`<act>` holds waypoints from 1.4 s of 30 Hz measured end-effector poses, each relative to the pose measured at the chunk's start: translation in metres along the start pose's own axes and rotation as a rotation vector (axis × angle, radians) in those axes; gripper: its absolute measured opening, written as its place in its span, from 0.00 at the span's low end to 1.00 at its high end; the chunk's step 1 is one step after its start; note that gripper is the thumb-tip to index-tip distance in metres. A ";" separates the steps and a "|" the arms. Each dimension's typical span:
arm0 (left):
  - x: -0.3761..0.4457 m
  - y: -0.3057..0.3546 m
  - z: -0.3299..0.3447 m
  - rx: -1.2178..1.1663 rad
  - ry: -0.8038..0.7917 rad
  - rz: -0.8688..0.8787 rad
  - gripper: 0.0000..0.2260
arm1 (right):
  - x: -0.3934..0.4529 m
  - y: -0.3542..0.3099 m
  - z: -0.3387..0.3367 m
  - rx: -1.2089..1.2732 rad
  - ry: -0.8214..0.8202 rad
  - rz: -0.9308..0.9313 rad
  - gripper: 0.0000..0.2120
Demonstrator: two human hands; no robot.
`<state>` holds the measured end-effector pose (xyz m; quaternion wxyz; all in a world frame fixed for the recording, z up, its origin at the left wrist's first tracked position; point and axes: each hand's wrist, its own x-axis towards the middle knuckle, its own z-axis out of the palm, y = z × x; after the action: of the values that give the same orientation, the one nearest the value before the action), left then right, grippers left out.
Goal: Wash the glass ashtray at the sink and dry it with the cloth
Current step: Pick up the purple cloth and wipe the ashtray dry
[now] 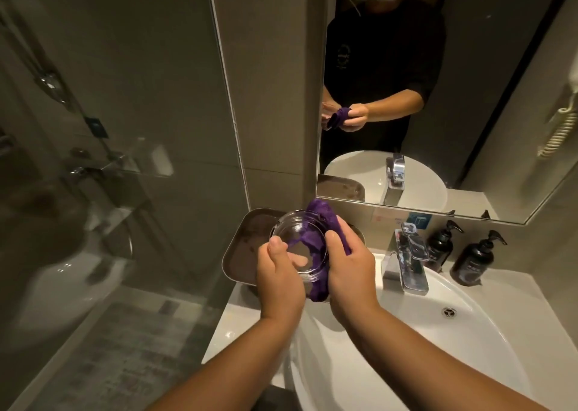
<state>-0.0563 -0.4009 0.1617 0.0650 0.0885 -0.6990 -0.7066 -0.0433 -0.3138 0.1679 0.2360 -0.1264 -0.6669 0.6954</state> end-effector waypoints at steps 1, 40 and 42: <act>0.001 -0.002 -0.004 0.014 -0.072 -0.026 0.15 | 0.003 -0.001 -0.006 -0.029 -0.057 -0.027 0.17; 0.032 -0.072 -0.078 0.366 -0.295 -0.111 0.19 | 0.003 0.038 -0.021 -0.774 -0.552 0.144 0.10; 0.033 -0.080 -0.091 0.413 -0.312 -0.123 0.18 | 0.003 0.044 -0.013 -0.889 -0.668 0.174 0.09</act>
<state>-0.0658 -0.4957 0.0799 -0.1059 0.0324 -0.8232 -0.5569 -0.0461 -0.3009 0.1243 -0.1219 -0.0412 -0.9215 0.3664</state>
